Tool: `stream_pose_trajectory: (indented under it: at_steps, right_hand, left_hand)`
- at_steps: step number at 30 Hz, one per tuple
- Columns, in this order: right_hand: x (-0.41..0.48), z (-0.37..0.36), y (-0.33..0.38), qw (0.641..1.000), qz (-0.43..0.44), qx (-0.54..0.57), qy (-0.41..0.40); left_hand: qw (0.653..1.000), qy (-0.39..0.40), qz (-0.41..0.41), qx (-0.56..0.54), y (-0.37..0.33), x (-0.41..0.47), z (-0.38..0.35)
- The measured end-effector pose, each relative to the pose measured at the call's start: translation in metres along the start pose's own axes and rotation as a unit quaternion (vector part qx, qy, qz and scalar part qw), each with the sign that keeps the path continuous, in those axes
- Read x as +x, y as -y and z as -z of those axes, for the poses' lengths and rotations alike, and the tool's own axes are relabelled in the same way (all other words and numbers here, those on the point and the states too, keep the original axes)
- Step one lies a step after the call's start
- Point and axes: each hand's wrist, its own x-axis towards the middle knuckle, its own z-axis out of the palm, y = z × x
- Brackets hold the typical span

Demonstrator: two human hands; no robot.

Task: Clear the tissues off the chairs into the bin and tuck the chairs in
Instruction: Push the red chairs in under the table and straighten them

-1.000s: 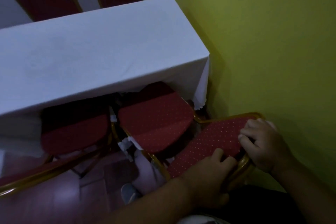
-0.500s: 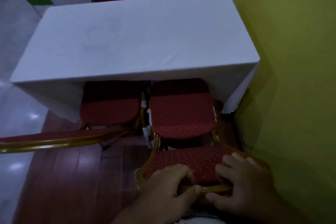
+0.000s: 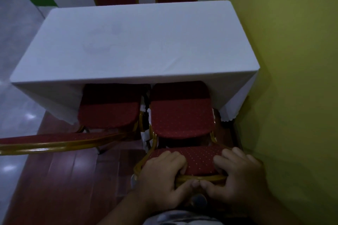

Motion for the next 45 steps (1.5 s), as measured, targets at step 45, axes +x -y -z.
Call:
stream_pose_trajectory:
  at_steps: [45]
  right_hand:
    - [0.106, -0.014, -0.01, 0.999, 0.034, 0.001, -0.023]
  left_hand:
    - [0.987, -0.091, 0.13, 0.007, 0.028, 0.061, 0.015]
